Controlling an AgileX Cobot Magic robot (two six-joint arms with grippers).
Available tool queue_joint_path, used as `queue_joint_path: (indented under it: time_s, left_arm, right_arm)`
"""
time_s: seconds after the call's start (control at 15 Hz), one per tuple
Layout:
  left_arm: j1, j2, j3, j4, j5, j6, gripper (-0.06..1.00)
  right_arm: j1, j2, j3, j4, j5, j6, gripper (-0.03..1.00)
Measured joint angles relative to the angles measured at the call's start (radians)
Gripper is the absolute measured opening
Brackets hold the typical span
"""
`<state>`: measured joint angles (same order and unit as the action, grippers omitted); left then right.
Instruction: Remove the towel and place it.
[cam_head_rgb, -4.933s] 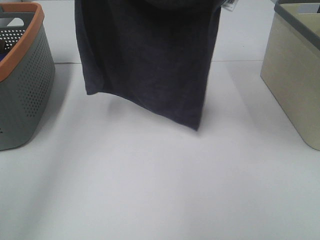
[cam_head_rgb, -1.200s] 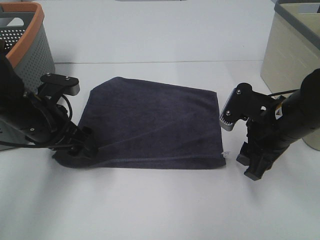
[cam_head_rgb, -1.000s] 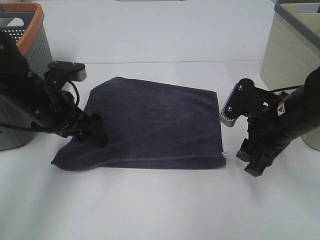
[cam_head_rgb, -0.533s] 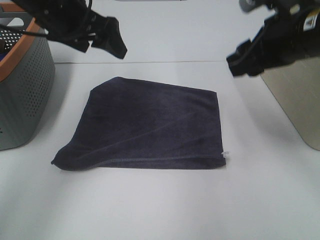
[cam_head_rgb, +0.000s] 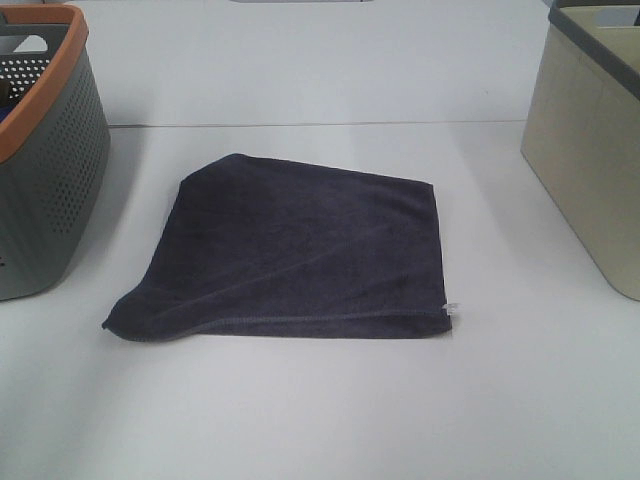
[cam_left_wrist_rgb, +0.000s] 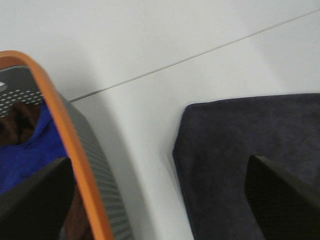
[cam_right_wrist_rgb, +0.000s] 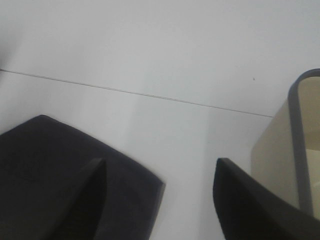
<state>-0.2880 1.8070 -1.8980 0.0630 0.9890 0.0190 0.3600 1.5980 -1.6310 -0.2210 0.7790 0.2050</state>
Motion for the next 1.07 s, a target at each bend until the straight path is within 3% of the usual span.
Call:
queue_joint_path:
  time_s: [0.2, 0.4, 0.53, 0.6, 0.67, 0.87, 1.07]
  left_arm:
    - [0.129, -0.006, -0.035, -0.02, 0.097, -0.009, 0.87]
    - [0.194, -0.048, -0.034, -0.051, 0.216, -0.01, 0.87]
    - [0.212, -0.085, 0.012, -0.053, 0.22, -0.011, 0.87]
    - [0.216, -0.122, 0.075, -0.053, 0.22, -0.011, 0.87]
    - [0.22, -0.244, 0.252, -0.053, 0.222, -0.011, 0.87]
    - [0.22, -0.514, 0.555, -0.053, 0.167, -0.056, 0.87]
    - [0.22, -0.765, 0.777, -0.053, 0.12, -0.069, 0.87]
  right_arm:
    - [0.0, 0.063, -0.149, 0.005, 0.194, -0.014, 0.67]
    - [0.0, 0.073, -0.233, -0.022, 0.418, -0.031, 0.76]
    - [0.0, 0.064, -0.237, -0.01, 0.432, -0.032, 0.76]
    - [0.0, 0.052, -0.238, 0.029, 0.434, -0.032, 0.76]
    - [0.0, 0.006, -0.238, 0.107, 0.435, -0.032, 0.76]
    - [0.0, -0.107, -0.19, 0.163, 0.434, -0.032, 0.76]
    - [0.0, -0.287, 0.065, 0.161, 0.435, -0.055, 0.76]
